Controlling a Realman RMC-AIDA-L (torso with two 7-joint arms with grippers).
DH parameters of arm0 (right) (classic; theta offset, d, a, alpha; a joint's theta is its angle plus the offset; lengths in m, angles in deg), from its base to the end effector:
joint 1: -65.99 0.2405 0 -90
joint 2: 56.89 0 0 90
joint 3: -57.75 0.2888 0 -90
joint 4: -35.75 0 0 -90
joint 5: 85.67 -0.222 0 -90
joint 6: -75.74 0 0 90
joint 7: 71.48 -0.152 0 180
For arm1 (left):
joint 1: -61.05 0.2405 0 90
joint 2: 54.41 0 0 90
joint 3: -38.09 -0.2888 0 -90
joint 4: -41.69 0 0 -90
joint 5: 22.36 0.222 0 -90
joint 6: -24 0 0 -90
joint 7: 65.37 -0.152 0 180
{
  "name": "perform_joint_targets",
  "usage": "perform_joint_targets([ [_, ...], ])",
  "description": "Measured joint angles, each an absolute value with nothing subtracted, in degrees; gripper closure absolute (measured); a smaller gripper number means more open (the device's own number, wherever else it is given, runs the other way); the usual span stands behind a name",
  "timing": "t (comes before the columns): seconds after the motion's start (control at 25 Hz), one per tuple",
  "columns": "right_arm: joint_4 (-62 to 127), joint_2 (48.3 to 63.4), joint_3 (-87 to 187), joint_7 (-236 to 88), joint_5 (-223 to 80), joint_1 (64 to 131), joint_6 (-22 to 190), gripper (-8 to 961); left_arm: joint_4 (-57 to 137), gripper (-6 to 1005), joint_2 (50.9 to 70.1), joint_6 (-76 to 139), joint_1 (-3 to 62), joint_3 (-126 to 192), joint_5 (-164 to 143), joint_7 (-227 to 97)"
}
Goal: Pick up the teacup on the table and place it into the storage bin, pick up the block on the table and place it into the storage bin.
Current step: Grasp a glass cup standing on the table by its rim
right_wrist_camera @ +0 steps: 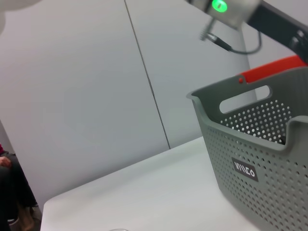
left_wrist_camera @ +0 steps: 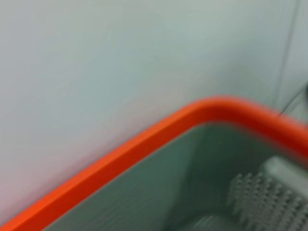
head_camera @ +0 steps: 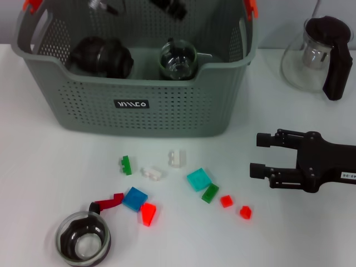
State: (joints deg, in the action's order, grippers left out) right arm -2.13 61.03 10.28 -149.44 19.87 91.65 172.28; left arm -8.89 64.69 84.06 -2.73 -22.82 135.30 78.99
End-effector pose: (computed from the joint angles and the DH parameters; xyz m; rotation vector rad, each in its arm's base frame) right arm 0.2875 0.3239 -0.0207 -2.8129 0.5839 0.8639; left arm -0.0858 0.5315 -0.0111 -2.3473 -0.6485 0.0968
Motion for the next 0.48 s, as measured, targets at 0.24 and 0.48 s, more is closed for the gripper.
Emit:
perform_joint_targets([
  [0.24, -2.0, 60.97, 10.3, -149.4, 19.9, 91.6, 172.3, 129, -24.7, 600, 64.65, 100.3, 9.2, -11.5, 109.3, 66.4],
  [0.48, -2.0, 60.89, 10.3, -149.4, 19.9, 91.3, 172.2, 130, -24.0, 486, 63.02, 117.7, 17.0, 4.2, 93.0, 55.0],
])
